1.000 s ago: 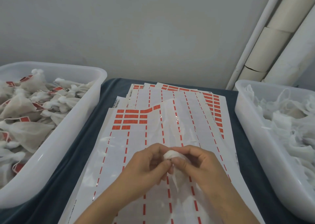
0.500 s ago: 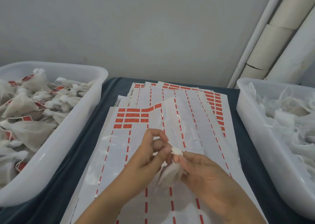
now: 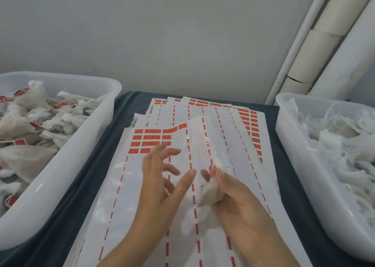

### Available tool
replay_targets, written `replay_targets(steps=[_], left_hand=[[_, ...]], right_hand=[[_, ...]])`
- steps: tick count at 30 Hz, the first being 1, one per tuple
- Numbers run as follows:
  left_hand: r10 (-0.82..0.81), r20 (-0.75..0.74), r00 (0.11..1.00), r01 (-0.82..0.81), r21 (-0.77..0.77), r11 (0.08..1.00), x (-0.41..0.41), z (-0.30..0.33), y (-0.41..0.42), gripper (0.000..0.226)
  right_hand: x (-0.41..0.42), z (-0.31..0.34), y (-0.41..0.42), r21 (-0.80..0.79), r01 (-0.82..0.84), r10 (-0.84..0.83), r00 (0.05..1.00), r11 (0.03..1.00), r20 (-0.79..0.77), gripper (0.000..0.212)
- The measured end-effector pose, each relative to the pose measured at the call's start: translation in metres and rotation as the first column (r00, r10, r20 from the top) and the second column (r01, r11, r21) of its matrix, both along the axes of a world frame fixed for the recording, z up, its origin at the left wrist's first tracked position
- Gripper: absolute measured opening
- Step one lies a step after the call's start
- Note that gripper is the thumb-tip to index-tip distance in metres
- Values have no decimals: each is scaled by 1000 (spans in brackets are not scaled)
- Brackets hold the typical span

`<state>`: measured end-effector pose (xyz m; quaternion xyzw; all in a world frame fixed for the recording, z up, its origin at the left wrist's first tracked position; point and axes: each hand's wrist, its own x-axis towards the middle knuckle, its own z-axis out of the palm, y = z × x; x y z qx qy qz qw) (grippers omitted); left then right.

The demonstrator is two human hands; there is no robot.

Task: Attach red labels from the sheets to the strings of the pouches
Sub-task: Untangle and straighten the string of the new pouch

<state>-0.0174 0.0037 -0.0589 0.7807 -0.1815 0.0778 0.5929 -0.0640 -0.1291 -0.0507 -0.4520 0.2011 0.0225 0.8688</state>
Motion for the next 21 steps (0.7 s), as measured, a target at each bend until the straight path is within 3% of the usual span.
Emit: replay_targets(steps=[2, 4, 9, 13, 15, 18, 21], left_hand=[[77, 329, 941, -112, 91, 989, 1, -7, 2, 26], [50, 347, 937, -93, 107, 990, -3, -12, 0, 22], [-40, 137, 990, 39, 12, 999, -1, -13, -3, 9], [-44, 93, 995, 42, 32, 999, 0, -9, 0, 0], [-102, -5, 995, 102, 5, 995, 0, -6, 3, 12], [-311, -378, 872, 194, -318, 928, 6, 1, 9, 22], [-472, -534, 702, 85, -594, 800, 13, 1, 16, 16]], right_hand=[[-1, 2, 2, -99, -24, 25, 1000, 995, 14, 22], [-2, 2, 3, -169, -23, 30, 999, 985, 35, 23], [-1, 0, 7, -257, -70, 90, 994, 964, 66, 35], [0, -2, 8, -283, -74, 100, 992, 956, 79, 37], [0, -2, 8, -331, -64, 98, 991, 941, 88, 34], [1, -4, 7, -418, -58, 100, 992, 907, 79, 44], [2, -4, 5, -419, -73, 112, 991, 905, 71, 60]])
